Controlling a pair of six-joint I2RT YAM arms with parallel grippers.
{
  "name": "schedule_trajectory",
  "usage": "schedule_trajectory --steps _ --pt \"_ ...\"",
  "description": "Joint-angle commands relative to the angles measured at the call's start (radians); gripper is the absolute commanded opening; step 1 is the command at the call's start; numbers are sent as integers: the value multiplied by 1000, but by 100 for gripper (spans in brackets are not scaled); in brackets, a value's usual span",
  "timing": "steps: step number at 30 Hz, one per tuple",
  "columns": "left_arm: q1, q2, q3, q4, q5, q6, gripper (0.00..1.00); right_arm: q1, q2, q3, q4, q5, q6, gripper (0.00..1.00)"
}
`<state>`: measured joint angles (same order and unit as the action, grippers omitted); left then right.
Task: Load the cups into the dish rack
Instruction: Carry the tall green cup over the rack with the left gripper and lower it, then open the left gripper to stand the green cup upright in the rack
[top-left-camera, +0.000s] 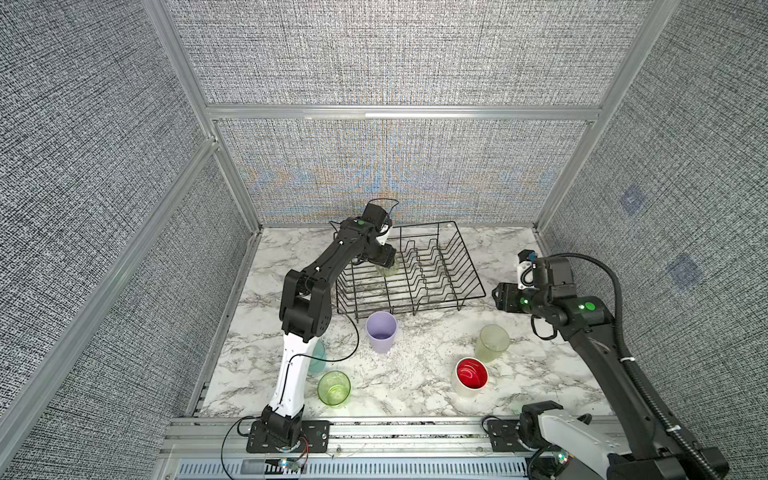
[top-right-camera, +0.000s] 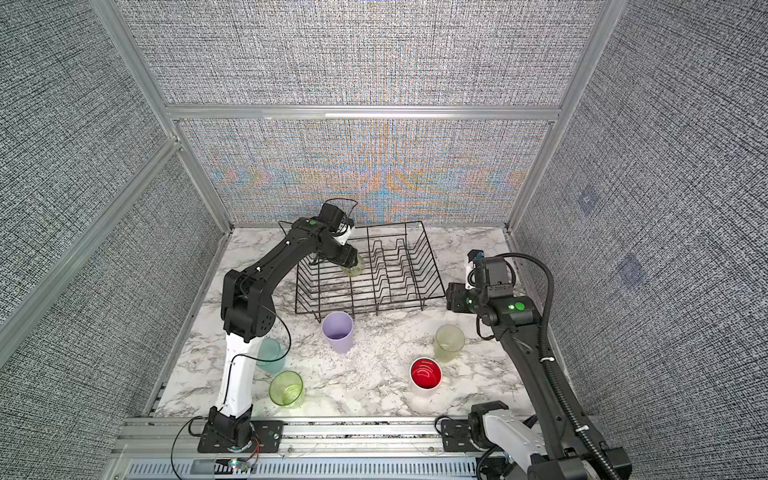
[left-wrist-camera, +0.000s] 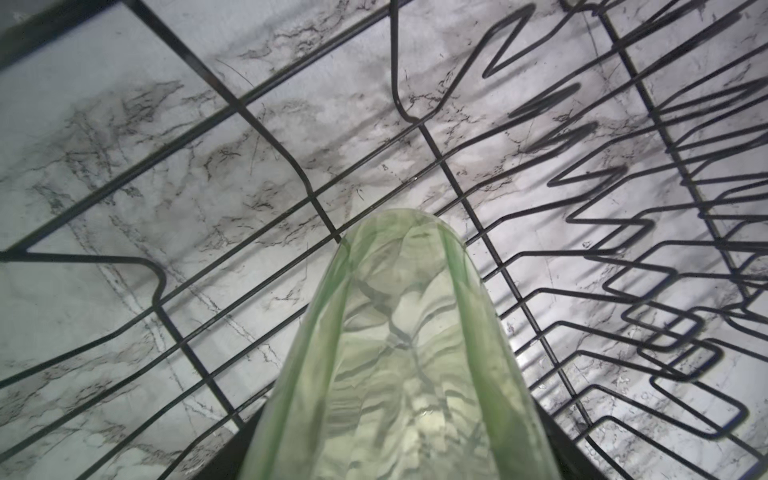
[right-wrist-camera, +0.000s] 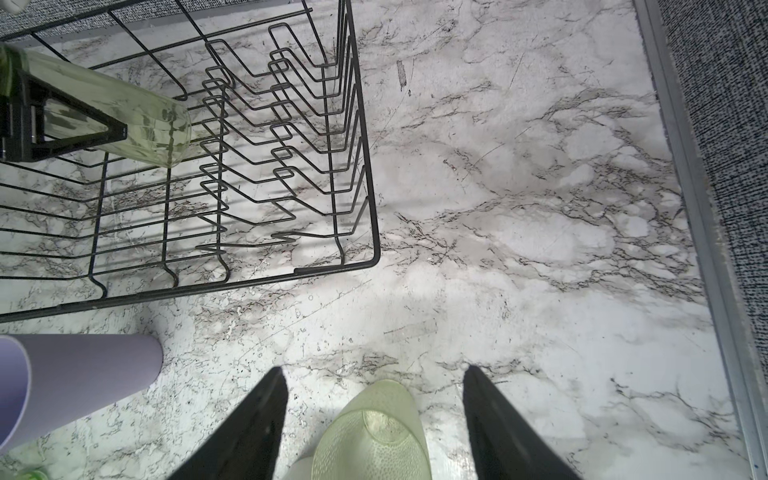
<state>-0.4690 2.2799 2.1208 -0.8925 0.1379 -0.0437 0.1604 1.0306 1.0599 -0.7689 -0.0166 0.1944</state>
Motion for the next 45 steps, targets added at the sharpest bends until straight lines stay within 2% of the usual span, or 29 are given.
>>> schedule_trajectory --steps 1,8,17,22,33,45 --pt "0 13 9 -6 11 13 76 2 0 15 -29 -7 2 68" --pt "1 13 14 10 22 -10 83 2 -6 18 -29 -20 19 69" --pt "1 -12 -3 72 13 -48 84 2 -7 7 -48 -34 42 69" --pt "-1 -36 -24 87 8 -64 83 2 -17 -12 -20 -79 64 69" --pt "0 -10 -8 132 24 -89 74 4 -14 8 -35 -104 74 68" --pt "0 3 -15 207 64 -107 71 4 -31 -17 -29 -108 74 68"
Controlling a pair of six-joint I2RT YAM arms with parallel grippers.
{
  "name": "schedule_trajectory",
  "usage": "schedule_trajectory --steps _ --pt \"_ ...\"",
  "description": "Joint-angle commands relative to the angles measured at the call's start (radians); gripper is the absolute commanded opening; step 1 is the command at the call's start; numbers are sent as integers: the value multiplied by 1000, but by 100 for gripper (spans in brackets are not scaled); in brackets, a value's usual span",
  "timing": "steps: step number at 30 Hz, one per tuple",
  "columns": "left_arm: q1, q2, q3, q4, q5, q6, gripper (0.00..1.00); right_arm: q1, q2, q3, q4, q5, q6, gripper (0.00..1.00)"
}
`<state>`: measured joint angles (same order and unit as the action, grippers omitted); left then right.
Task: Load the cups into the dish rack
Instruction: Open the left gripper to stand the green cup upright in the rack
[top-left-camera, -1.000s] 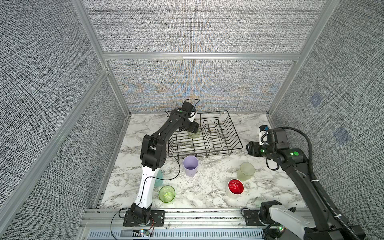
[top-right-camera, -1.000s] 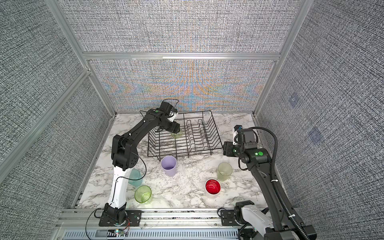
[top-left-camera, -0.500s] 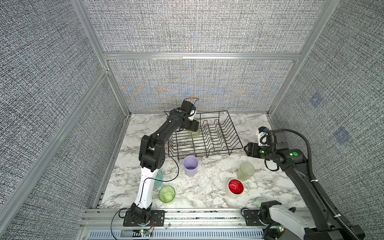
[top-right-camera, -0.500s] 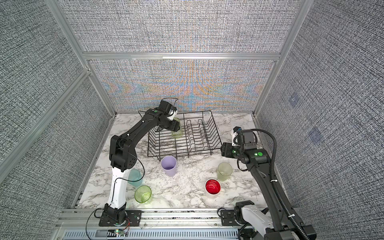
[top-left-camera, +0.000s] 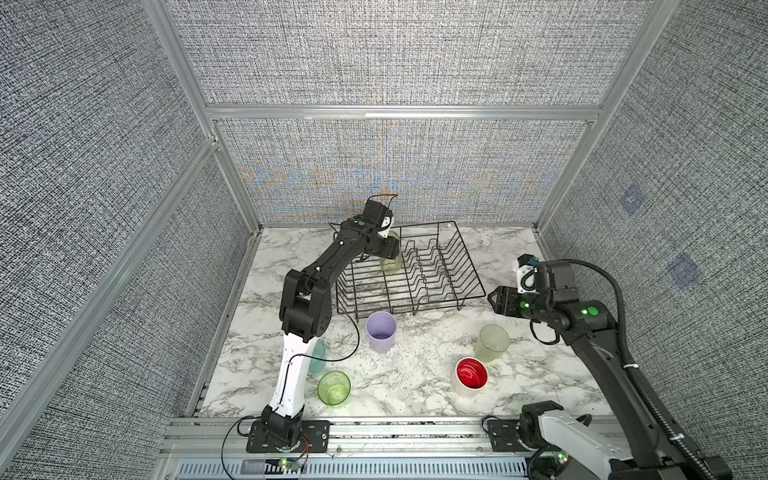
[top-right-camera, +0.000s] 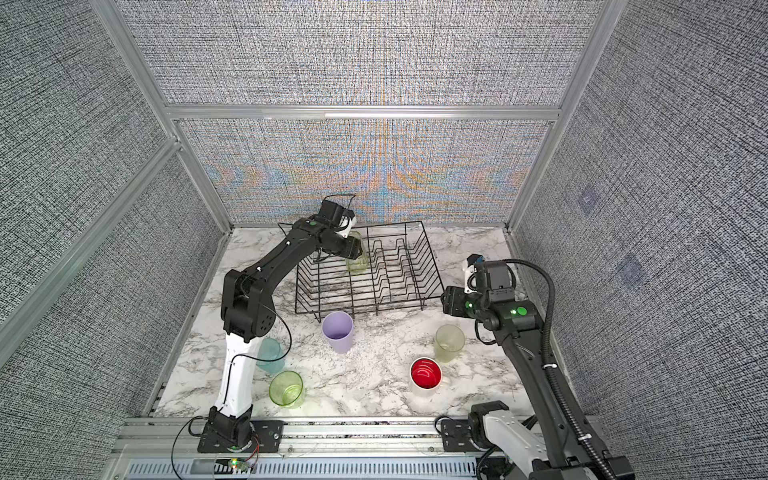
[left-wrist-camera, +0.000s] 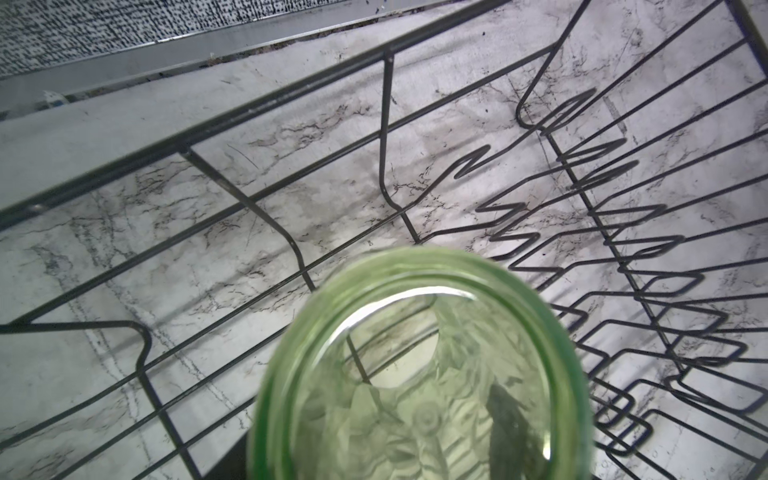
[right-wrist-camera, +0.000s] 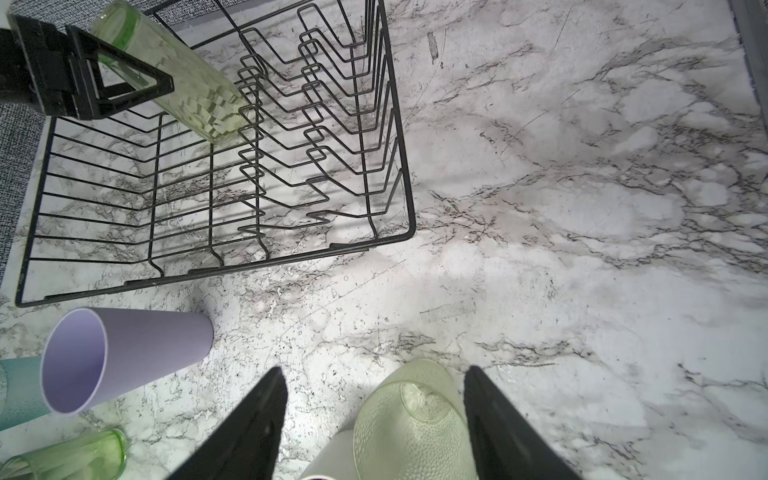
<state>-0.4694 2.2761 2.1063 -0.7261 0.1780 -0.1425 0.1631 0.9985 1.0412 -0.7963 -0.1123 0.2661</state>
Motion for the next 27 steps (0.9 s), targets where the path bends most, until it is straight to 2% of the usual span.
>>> schedule_trajectory --steps 1,7,11,18,23,27 --pt "-1 10 4 38 27 -11 72 1 2 4 -8 -14 4 68" --pt "-2 -5 -24 73 54 -16 75 1 -6 -5 2 -13 -2 68" --pt "-1 -14 -18 57 33 -19 78 1 -8 -7 -1 -17 2 68" --pt "-2 -92 -76 66 49 -15 79 3 3 -7 14 -46 10 68" --pt "-1 -215 -216 124 69 -45 79 5 36 14 5 -120 -8 68" --pt "-2 -373 -372 146 78 -80 79 13 41 6 15 -126 -8 68"
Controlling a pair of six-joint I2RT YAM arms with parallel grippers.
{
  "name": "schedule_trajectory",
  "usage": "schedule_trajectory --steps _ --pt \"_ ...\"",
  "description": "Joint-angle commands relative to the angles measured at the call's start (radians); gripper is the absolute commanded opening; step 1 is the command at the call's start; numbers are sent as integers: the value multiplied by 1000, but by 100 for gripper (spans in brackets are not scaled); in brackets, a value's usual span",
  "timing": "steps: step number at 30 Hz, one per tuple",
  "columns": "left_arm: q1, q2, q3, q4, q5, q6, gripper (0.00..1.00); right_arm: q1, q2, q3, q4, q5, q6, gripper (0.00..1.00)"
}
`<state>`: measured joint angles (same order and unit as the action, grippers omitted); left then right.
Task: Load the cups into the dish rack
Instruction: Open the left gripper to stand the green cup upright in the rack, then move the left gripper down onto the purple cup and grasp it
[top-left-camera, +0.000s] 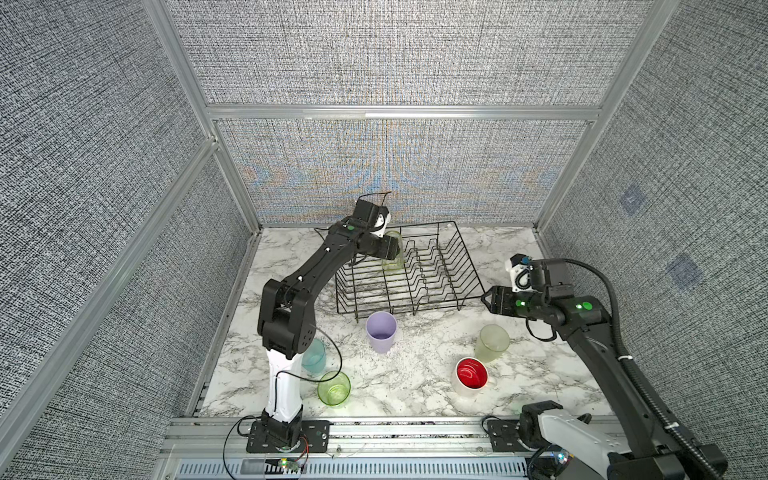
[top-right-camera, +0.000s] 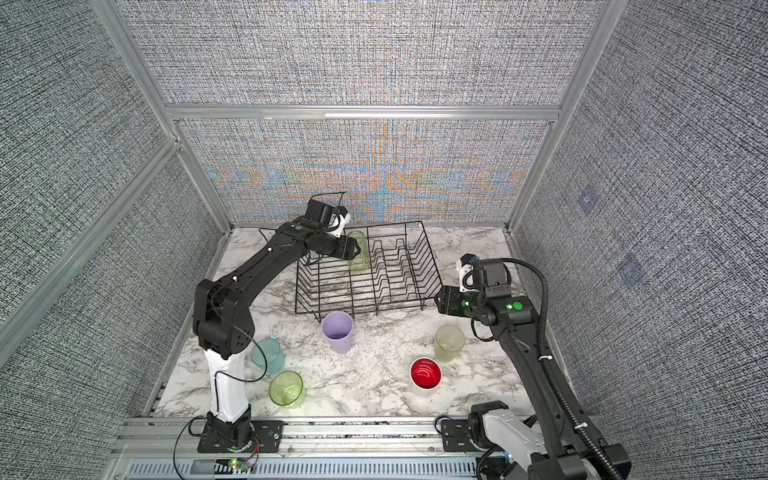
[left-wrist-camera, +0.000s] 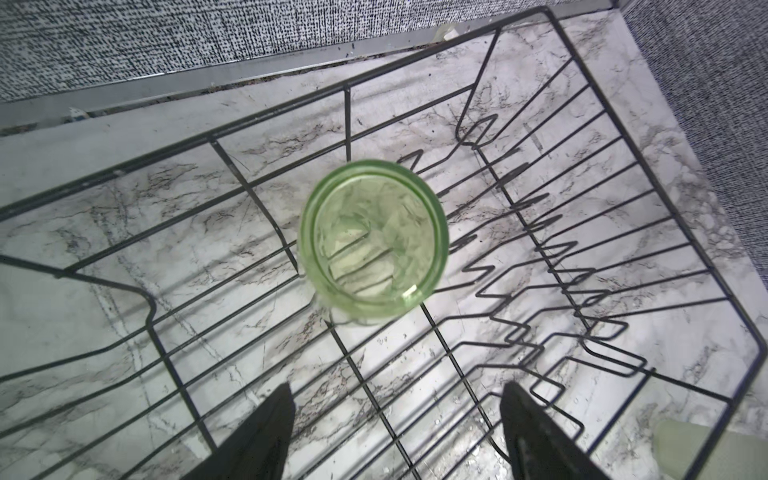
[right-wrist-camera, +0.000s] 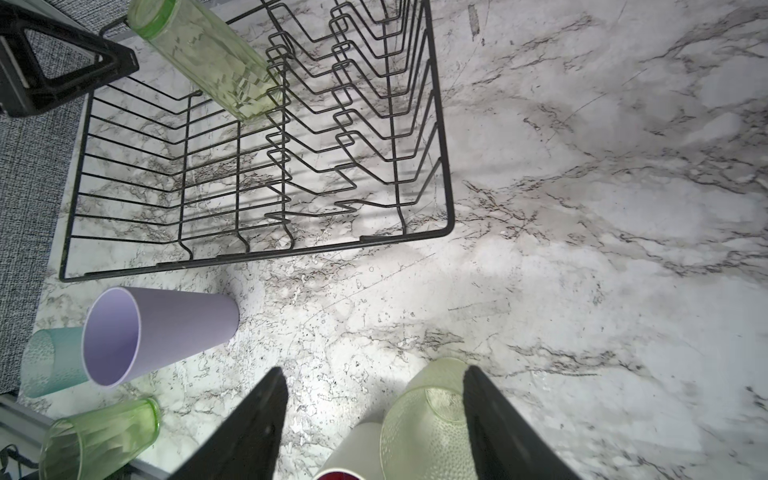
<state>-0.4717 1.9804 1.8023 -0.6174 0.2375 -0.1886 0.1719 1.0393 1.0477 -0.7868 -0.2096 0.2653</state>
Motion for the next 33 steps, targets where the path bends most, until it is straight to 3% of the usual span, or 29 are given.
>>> schedule_trajectory --steps 1,11,17,23,29,33 --pt "0 -116 -113 49 20 -43 79 5 1 -4 9 -26 -8 68" --pt "-10 -531 -555 46 73 -116 79 6 -4 -37 70 9 25 68" --pt "-63 -716 -712 -51 126 -145 78 6 7 -46 164 1 70 68" --pt "-123 -781 -793 -167 61 -158 76 8 38 -87 235 -48 134 68" --pt "-175 -751 -847 -90 29 -218 75 17 44 -100 245 -56 169 67" --pt "-194 -700 -860 -58 -56 -274 73 24 41 -98 229 -61 167 67"
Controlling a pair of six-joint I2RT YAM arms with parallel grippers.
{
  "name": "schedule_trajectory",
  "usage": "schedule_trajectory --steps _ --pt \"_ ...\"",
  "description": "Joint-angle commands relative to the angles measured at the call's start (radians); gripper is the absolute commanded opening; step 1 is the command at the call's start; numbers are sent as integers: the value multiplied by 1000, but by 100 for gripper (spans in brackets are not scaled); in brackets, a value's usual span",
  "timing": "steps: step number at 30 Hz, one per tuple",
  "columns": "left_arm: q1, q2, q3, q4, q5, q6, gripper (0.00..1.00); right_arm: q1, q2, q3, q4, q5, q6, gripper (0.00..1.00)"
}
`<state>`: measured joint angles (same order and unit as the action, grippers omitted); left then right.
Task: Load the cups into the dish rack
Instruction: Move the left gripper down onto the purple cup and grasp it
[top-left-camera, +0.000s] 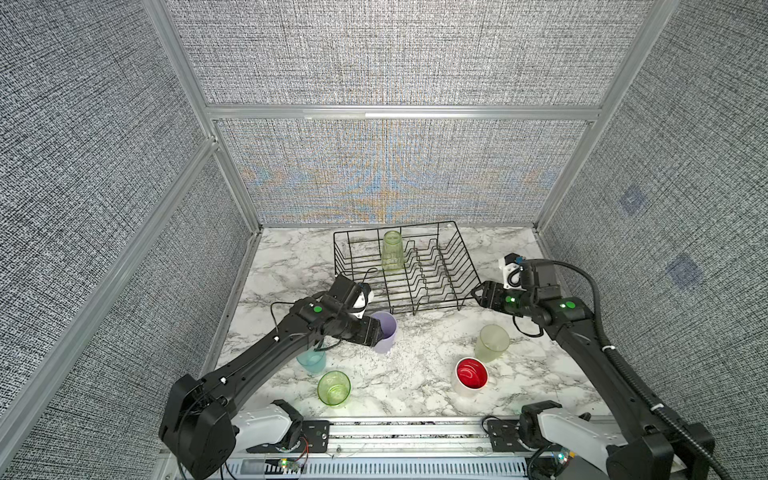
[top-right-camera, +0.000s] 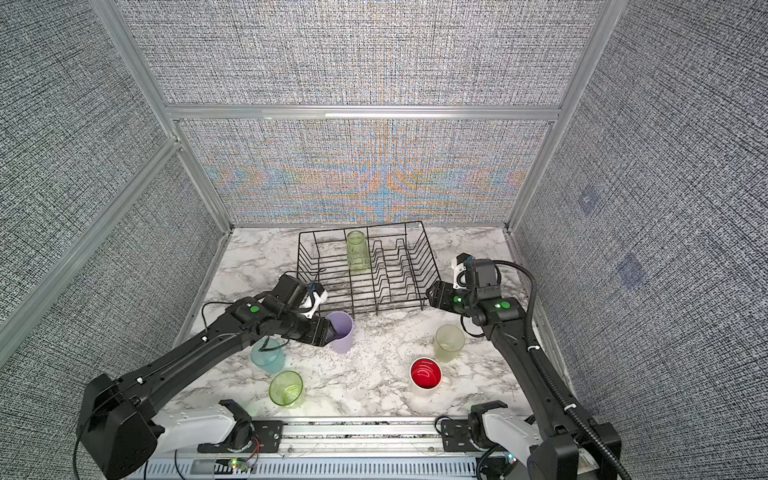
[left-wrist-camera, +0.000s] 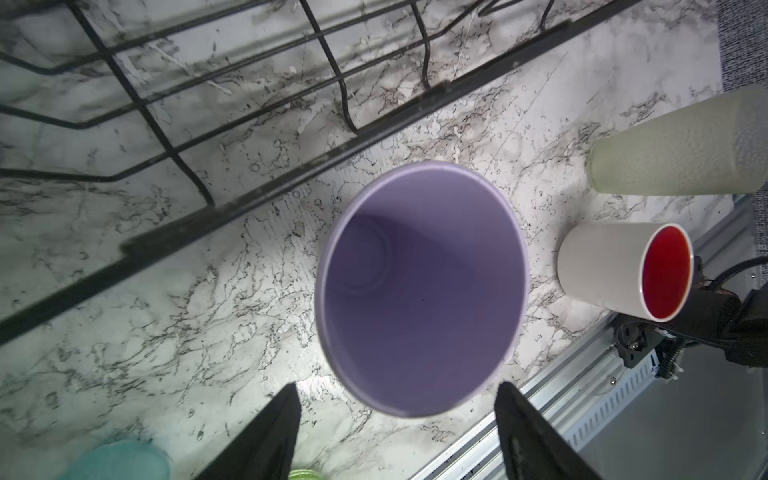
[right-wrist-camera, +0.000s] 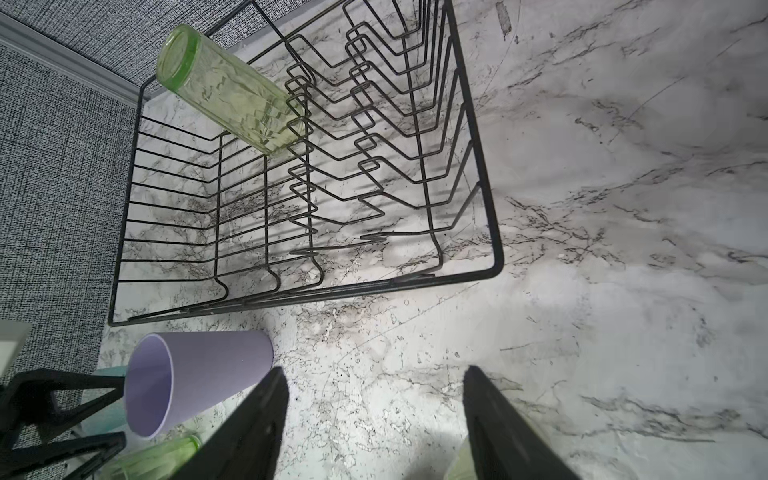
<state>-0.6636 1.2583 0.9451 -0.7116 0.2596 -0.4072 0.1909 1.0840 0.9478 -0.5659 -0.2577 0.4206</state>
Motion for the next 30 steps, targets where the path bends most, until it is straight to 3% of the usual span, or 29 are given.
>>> schedule_trajectory --steps 1,7,13,24,30 --pt "-3 36 0 37 -95 -72 72 5 -8 2 1 -9 13 67" --pt "-20 45 -30 97 -161 -136 66 7 -24 6 -31 2 -5 67" --pt "-24 65 -46 92 -181 -152 50 7 -47 1 -40 11 -1 67" --pt "-61 84 -84 130 -119 -213 16 8 -118 14 -127 2 18 67" --pt "-95 100 -65 155 -76 -205 8 10 -194 -16 -192 49 0 67"
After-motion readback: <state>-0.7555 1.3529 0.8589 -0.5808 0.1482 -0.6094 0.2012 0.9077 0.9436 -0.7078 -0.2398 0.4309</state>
